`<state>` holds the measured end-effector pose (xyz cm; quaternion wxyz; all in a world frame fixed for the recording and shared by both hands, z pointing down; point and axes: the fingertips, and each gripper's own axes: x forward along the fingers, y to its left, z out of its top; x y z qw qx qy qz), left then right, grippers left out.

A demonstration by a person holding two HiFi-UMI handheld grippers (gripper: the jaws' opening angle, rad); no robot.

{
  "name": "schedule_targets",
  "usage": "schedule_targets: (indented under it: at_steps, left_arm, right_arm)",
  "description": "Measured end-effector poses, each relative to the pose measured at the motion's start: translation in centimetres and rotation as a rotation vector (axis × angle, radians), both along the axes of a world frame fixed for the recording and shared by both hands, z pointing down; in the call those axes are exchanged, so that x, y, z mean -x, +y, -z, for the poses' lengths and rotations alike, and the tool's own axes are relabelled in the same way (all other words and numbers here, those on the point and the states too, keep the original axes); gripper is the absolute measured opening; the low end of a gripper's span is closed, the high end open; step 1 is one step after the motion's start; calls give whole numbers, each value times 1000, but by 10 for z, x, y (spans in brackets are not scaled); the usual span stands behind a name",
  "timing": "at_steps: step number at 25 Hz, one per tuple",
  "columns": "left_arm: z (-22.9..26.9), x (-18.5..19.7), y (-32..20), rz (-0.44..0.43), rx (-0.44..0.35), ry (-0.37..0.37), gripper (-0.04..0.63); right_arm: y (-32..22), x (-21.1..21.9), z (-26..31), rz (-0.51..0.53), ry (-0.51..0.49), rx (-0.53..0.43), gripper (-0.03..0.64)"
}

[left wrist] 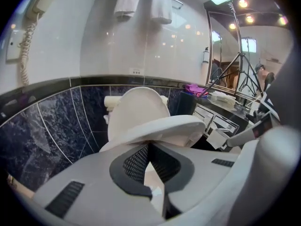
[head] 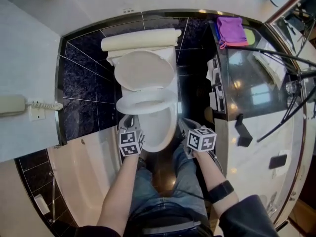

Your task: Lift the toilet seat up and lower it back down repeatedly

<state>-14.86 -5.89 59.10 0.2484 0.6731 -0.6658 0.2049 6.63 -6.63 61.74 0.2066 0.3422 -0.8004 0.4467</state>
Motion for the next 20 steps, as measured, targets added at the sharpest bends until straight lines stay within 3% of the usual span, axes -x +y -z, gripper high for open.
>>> schedule_targets:
  at_steps: [4, 8, 14, 20]
  left_arm:
    - [12, 11, -41, 2, -21, -41, -6]
    - [18, 22, -79, 5, -42, -75, -6]
    - [21, 37, -131, 6, -60, -132, -6]
    - [14, 47, -160, 8, -29, -155, -6]
  right_arm:
    - [-8, 0, 21, 144, 104, -147, 11]
    - [-16, 1, 37, 239, 139, -227, 11]
    - [-24, -7, 42, 283, 148, -255, 11]
    - [-18, -8, 37, 324, 143, -253, 11]
